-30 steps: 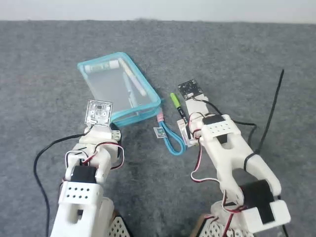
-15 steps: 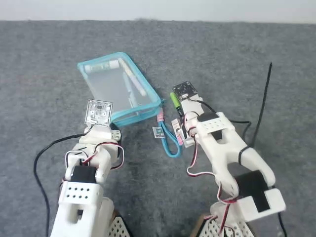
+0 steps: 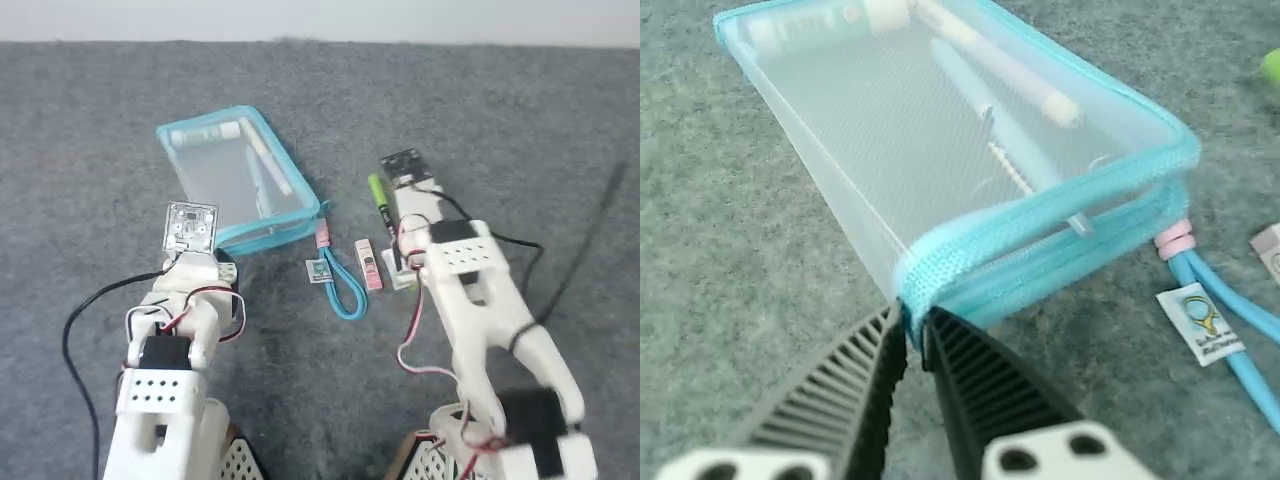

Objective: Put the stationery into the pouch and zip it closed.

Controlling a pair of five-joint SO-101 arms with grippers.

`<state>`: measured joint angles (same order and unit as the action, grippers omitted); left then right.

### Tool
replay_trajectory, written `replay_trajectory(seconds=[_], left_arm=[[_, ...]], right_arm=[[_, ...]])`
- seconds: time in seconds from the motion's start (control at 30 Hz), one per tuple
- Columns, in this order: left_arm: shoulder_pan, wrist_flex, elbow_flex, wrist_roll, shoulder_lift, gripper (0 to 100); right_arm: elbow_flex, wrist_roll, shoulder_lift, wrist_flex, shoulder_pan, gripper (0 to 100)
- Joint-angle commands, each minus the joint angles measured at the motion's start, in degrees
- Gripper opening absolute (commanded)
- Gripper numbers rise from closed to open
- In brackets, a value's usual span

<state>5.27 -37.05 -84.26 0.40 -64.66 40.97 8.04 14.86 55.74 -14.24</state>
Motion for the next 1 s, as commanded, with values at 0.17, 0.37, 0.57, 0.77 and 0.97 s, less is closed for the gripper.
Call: replay_trajectory(seconds=[0.17, 0.37, 0.57, 0.77, 0.97], left_arm=[[0.00, 2.46, 1.10, 0.62, -2.02, 1], [-0.09, 2.90, 1.01, 0.62, -2.02, 1], [0.09, 4.31, 0.75, 0.62, -2.02, 1], [0.00, 4.22, 0.75, 0.62, -2.02, 1], [-0.09, 4.22, 0.75, 0.62, -2.02, 1]], right_arm=[[-2.11, 5.10, 18.68, 13.32, -1.10, 0.6], [-2.02, 18.11, 29.49, 28.00, -10.77, 0.6], [-0.35, 18.02, 30.46, 30.29, -21.23, 0.6], [-0.70, 14.33, 24.66, 23.69, -21.93, 0.6], [-4.22, 11.16, 13.14, 18.15, -21.93, 0.6]])
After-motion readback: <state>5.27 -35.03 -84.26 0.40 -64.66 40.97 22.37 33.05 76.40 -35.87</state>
